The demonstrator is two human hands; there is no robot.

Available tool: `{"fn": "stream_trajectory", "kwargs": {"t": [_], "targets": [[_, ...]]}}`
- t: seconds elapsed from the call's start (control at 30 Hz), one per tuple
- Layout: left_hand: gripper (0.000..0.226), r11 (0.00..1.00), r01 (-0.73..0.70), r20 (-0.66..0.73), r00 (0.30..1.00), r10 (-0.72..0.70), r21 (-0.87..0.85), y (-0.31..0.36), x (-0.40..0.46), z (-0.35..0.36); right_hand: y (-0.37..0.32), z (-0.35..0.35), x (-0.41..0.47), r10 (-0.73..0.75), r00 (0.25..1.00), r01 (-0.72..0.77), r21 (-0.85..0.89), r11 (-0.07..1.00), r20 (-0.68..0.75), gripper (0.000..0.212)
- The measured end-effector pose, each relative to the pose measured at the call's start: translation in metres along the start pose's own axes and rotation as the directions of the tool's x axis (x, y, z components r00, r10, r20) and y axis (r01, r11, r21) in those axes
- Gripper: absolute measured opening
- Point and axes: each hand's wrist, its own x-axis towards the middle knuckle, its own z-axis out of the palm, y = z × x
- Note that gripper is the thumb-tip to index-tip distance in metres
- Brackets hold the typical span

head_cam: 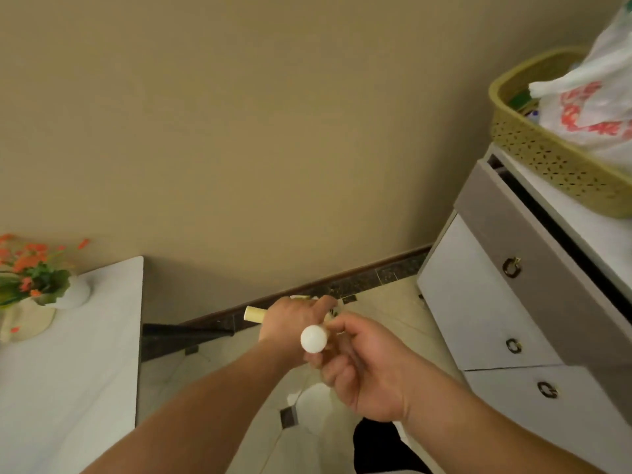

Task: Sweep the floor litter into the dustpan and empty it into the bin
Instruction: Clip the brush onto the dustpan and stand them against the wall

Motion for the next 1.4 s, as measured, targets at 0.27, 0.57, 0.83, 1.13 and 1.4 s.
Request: {"fn": "stream_trajectory", "kwargs": {"t": [0.27, 0.57, 0.83, 1.13, 1.4], "targets": [[0.054, 0.995, -0.093, -0.054, 0.994, 0.091, -0.037, -0.032, 0.091, 0.007, -0.067, -0.060, 0.058, -0.149, 0.919, 0.166, 0.015, 0.986, -0.366, 0.030], [0.063, 0.970, -0.192, 0.175, 0.960, 0.217, -0.153, -0.060, 0.176, 0.034, -0.127, -0.055, 0.152, -0.173, 0.859, 0.282, 0.162, 0.946, -0.482, 0.024], [0.059, 0.867, -0.382, 0.297, 0.828, 0.475, -0.320, -0.100, 0.217, 0.060, -0.140, -0.083, 0.189, -0.110, 0.815, 0.327, 0.294, 0.898, -0.569, 0.020], [0.052, 0.882, -0.463, 0.474, 0.760, 0.444, -0.084, -0.113, 0.223, 0.061, -0.143, -0.072, 0.202, -0.125, 0.778, 0.260, 0.135, 0.956, -0.616, 0.015], [0.044, 0.907, -0.415, 0.500, 0.773, 0.391, -0.068, -0.117, 0.230, 0.065, -0.149, -0.064, 0.216, -0.189, 0.710, 0.236, -0.025, 0.972, -0.678, 0.033]]}}
